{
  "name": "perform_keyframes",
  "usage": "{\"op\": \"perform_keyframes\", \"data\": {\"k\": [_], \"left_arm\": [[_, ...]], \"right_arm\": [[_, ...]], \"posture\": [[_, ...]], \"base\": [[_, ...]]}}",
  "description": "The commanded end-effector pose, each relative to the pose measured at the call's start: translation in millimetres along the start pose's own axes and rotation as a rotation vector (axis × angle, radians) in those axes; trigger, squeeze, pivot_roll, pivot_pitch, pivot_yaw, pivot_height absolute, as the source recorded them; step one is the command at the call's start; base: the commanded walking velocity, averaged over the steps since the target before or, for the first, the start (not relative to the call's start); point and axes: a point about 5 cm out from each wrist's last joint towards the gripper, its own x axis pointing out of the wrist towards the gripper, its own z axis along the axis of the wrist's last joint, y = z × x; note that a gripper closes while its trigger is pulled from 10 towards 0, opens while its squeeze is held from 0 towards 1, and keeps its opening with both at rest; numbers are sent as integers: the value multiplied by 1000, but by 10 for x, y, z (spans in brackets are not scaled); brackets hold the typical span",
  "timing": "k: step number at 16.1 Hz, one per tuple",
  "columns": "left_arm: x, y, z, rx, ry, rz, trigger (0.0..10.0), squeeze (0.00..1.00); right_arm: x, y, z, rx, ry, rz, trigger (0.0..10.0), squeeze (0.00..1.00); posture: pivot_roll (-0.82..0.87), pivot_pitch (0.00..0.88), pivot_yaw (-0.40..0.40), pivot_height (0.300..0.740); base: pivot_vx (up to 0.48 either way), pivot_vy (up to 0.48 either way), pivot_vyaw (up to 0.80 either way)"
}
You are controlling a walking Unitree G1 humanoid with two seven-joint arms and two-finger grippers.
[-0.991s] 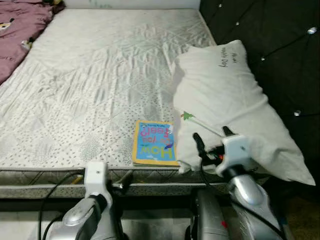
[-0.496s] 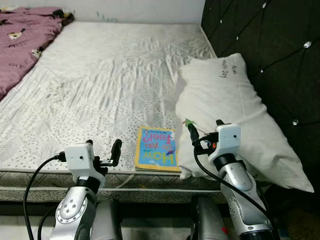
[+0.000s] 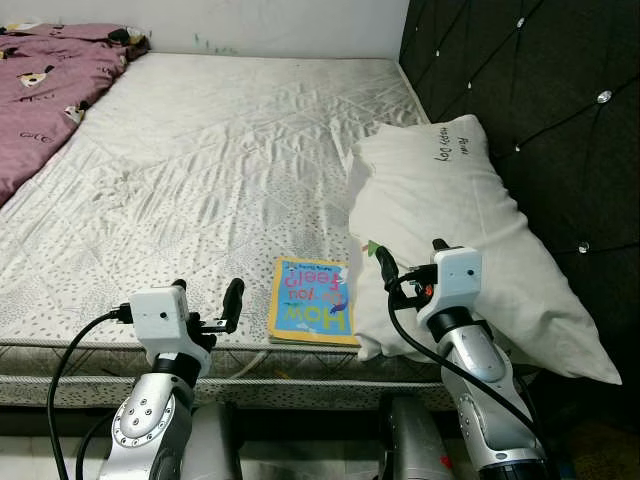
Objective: Clean up the room
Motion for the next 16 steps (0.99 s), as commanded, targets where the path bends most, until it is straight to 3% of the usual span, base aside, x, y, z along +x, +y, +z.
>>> {"op": "perform_keyframes", "data": {"k": [1, 5, 7, 8, 16], "left_arm": [[-4, 7, 32, 12, -16, 5, 10000, 0], [-4, 7, 32, 12, -16, 5, 10000, 0], [163, 65, 48, 109, -99, 108, 10000, 0], [160, 72, 47, 116, -100, 118, 10000, 0], [128, 62, -3, 131, -93, 114, 10000, 0]], "right_arm": [[-3, -17, -13, 4, 6, -14, 10000, 0], [-3, -17, -13, 4, 6, -14, 10000, 0], [209, -58, 83, 19, -67, -67, 10000, 0], [214, -59, 104, 22, -80, -71, 10000, 0], [236, -19, 77, 41, -97, -75, 10000, 0]], "posture": [[18, 0, -14, 559], [18, 0, -14, 559], [41, 0, -5, 559], [45, 0, -4, 559], [58, 0, 12, 644]], "base": [[0, 0, 0], [0, 0, 0], [0, 0, 0], [0, 0, 0], [0, 0, 0]]}}
